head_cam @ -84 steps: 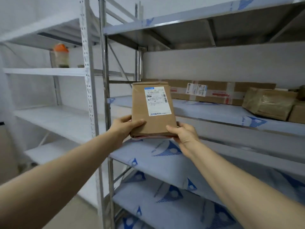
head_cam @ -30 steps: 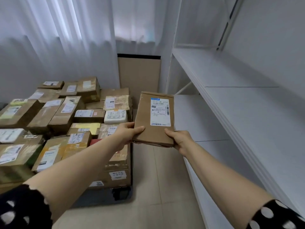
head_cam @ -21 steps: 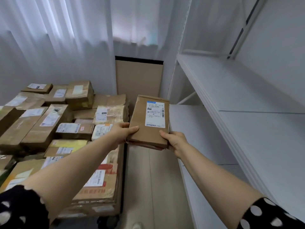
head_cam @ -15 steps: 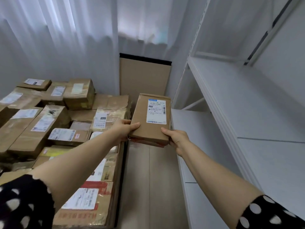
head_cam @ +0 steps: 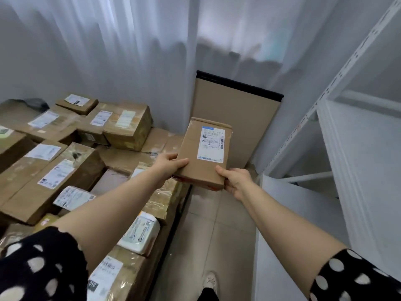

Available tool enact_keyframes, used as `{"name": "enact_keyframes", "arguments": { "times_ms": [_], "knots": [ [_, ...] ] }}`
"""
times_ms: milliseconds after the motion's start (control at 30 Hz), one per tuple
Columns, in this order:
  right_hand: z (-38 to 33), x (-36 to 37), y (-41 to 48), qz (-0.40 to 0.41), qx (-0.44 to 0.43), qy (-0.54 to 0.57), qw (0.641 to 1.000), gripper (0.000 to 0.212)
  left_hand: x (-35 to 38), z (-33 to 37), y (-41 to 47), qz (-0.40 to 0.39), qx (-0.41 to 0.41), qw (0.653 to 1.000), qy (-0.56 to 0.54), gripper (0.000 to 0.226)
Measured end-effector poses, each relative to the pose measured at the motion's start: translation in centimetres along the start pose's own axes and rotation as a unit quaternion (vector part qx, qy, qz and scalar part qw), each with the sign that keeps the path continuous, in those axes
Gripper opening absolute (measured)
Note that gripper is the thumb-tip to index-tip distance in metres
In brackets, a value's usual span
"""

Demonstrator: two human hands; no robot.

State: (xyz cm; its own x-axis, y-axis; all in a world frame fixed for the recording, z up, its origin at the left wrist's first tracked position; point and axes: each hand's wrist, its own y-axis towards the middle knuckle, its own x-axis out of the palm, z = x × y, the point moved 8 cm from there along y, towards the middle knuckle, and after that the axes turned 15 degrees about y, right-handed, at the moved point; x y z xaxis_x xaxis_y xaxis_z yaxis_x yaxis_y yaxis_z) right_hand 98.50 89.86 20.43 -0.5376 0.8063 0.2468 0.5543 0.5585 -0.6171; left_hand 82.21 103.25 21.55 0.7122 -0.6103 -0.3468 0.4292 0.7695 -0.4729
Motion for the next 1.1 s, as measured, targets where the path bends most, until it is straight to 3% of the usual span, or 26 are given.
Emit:
{"name": "enact_keyframes", "arguments": {
  "times_ms": [200, 433, 533, 800, 1100],
  "knots": [
    [-2.3, 5.5, 8.6, -0.031, 0.049, -0.017, 0.998, 0.049, -1.8, 0.9, 7.7, 0.084, -0.040, 0.995, -0.023, 0.044],
    [-0.3, 12.8, 19.4, -0.041, 0.097, -0.027, 0.994, 0.025, -6.2, -0.6, 18.0, 0.140, -0.096, 0.985, -0.023, 0.047],
    [0.6, 15.2, 24.2, -0.037, 0.103, -0.045, 0.993, 0.027, -7.6, -1.7, 22.4, 0.141, -0.116, 0.983, -0.020, 0.047],
    [4.6, 21.2, 33.8, -0.029, 0.143, -0.058, 0.988, 0.051, -11.4, -5.6, 32.2, 0.157, -0.156, 0.971, 0.087, 0.048],
    [12.1, 26.0, 43.0, -0.043, 0.167, -0.076, 0.982, 0.081, -15.4, -11.4, 41.0, 0.238, -0.214, 0.924, 0.209, 0.062]
  ]
}}
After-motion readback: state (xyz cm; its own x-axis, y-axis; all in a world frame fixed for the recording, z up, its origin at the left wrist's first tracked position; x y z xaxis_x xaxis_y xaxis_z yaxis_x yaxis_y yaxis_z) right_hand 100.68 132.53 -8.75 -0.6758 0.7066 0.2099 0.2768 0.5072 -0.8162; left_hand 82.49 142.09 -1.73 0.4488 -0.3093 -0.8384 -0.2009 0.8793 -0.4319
